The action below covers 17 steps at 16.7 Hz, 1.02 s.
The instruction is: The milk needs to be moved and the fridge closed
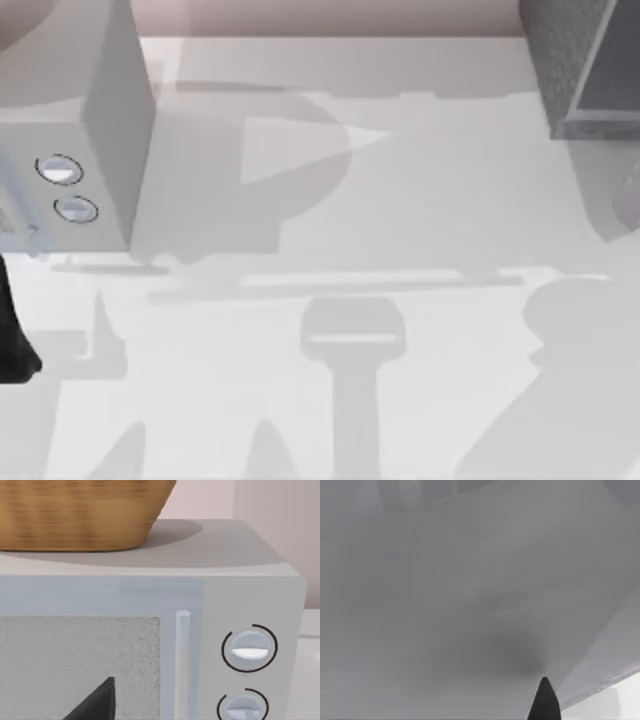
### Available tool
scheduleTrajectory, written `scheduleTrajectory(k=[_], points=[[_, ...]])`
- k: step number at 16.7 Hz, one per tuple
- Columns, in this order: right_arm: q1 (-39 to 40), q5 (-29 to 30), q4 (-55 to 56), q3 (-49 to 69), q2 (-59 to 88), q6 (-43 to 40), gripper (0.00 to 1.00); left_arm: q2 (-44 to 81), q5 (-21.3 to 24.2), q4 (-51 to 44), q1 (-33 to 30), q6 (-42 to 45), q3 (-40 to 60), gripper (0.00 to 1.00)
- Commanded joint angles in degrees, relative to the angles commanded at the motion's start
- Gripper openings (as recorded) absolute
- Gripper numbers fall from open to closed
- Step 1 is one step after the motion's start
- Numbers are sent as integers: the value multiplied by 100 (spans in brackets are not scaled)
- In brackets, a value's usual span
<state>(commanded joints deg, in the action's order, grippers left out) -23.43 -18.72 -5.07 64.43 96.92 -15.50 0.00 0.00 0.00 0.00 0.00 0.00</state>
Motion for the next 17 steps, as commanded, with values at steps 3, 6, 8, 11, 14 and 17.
scheduleTrajectory(k=[3,6,8,11,14,17], points=[[423,431,200,-146,-133,357,100,0,0,0,0,0,0,100],[938,893,408,-304,-262,724,100,0,0,0,0,0,0,100],[1432,1201,550,-433,-330,988,100,0,0,0,0,0,0,100],[2030,1586,736,-627,-393,1356,100,0,0,0,0,0,0,100],[2210,1714,798,-697,-401,1487,100,0,0,0,0,0,0,100],[2210,1714,798,-697,-401,1487,100,0,0,0,0,0,0,100]])
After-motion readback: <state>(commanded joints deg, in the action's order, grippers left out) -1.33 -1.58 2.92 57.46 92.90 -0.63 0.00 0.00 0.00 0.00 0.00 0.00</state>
